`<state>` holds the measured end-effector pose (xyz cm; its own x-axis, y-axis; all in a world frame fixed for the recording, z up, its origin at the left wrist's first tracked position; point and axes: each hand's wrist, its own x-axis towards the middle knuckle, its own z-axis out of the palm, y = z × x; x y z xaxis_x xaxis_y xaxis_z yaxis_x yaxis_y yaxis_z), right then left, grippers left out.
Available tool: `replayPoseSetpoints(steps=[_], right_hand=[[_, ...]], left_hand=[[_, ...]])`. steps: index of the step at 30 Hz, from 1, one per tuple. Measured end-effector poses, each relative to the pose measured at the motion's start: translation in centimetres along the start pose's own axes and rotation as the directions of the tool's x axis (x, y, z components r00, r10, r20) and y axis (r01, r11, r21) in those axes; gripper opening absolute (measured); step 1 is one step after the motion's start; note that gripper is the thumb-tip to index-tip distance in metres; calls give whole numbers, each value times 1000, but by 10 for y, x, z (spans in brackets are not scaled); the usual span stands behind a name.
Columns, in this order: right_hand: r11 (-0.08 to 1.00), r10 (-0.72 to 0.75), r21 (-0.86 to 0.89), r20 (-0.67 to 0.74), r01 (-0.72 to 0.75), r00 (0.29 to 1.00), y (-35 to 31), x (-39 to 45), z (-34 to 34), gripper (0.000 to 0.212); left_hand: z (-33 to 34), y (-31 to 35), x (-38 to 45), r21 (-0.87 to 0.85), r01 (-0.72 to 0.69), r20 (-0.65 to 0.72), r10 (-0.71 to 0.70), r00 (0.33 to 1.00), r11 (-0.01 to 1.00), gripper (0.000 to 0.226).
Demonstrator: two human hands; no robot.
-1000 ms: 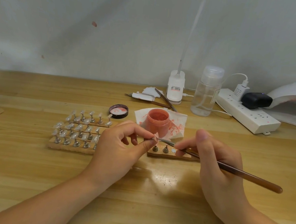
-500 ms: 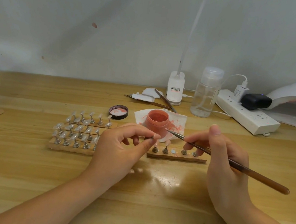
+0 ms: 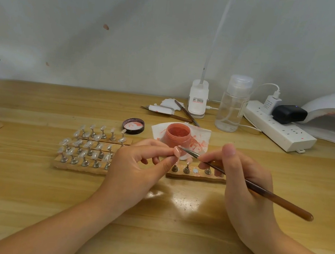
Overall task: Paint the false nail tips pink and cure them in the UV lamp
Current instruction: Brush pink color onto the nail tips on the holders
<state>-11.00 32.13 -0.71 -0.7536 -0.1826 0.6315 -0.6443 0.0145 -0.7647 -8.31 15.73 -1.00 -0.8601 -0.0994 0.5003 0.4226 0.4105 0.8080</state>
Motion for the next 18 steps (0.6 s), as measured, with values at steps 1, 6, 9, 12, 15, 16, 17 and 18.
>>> replayPoseSetpoints(steps=[1, 6, 9, 12, 15, 16, 17, 18], right_hand=[[1000, 0, 5, 2, 0, 1000, 0, 0, 0, 39], [996, -33, 83, 12, 32, 999, -1, -2, -3, 45], [996, -29, 85, -16, 30, 999, -1, -1, -3, 45], [999, -1, 42, -32, 2, 1000, 1, 1, -2, 42], [1000, 2, 22, -6, -2, 1000, 1, 2, 0, 40], [1000, 2, 26, 3, -2, 1000, 1, 2, 0, 41], [999, 2, 37, 8, -3, 1000, 0, 1, 0, 42], [998, 3, 57, 9, -4, 1000, 0, 0, -1, 44]], left_hand=[[0, 0, 0, -6, 4, -3, -4, 1000, 1000, 13], [-1, -1, 0, -9, 16, -10, -16, 1000, 1000, 15], [0, -1, 0, -5, 14, -19, -14, 1000, 1000, 13], [1, 0, 0, 1, 13, -16, -13, 1000, 1000, 10], [1, 2, -1, 17, 30, -7, -30, 1000, 999, 9], [0, 1, -1, 21, 39, -7, -38, 999, 999, 10], [0, 1, -1, 29, 45, -11, -45, 999, 999, 14], [0, 1, -1, 34, 52, -14, -52, 999, 998, 17]])
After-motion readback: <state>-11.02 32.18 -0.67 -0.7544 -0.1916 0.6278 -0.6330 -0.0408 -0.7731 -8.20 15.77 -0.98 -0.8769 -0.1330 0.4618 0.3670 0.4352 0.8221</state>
